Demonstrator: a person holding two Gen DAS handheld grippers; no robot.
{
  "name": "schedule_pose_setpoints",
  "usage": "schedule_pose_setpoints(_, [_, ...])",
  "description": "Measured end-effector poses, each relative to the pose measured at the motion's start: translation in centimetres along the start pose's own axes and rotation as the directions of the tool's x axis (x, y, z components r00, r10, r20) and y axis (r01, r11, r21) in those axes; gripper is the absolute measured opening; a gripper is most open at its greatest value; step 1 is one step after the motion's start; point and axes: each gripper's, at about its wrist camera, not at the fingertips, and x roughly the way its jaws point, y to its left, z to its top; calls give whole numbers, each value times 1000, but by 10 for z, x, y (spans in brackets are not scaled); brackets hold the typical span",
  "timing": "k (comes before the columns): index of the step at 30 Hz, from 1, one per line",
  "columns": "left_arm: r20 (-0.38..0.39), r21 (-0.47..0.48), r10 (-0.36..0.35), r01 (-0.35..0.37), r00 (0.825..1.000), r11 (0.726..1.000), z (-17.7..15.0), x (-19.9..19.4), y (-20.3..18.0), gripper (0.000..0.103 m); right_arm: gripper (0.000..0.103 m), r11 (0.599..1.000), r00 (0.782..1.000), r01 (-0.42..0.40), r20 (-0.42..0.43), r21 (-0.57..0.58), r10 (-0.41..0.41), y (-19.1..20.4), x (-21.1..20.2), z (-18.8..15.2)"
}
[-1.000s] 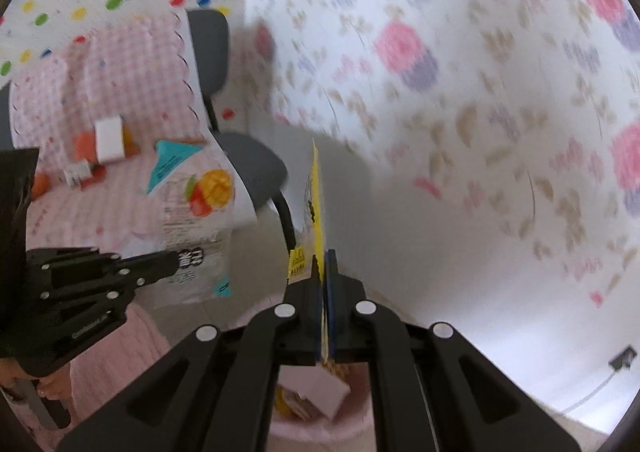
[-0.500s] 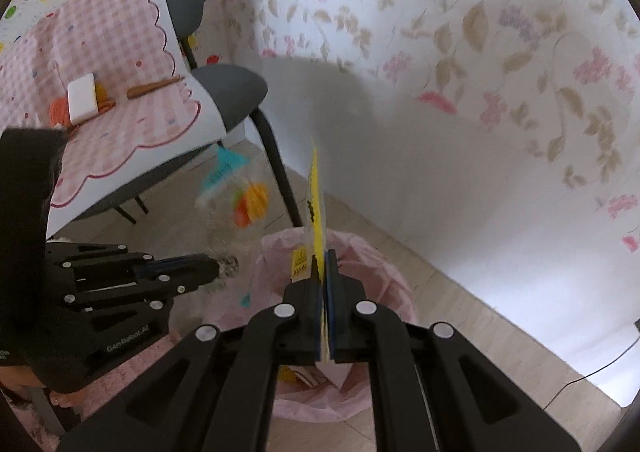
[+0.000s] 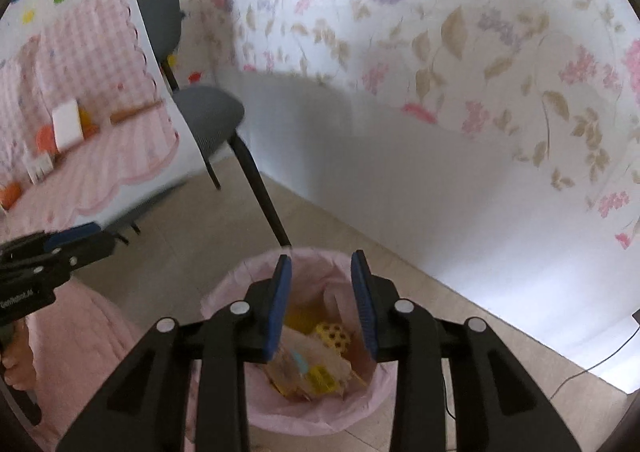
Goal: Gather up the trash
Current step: 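Carry both bags over the pink bin and open both tools, then move both open tools back over the chair seat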
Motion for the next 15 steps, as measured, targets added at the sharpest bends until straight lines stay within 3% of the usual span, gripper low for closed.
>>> schedule_pose_setpoints(4, [56, -26, 56, -54, 997, 998, 5, -31, 18, 42, 31, 994, 992, -111, 56, -17, 112, 19, -12, 21])
schedule_pose_setpoints(8, [104, -75, 127, -120, 986, 990, 6, -65, 44, 42, 31, 971, 969, -230, 80, -71, 236, 56, -14, 40])
schedule_pose_setpoints(15, [117, -179, 303, -280, 946, 943, -6, -112, 102, 42, 31, 916, 933, -336, 54, -220, 356, 140, -1, 75])
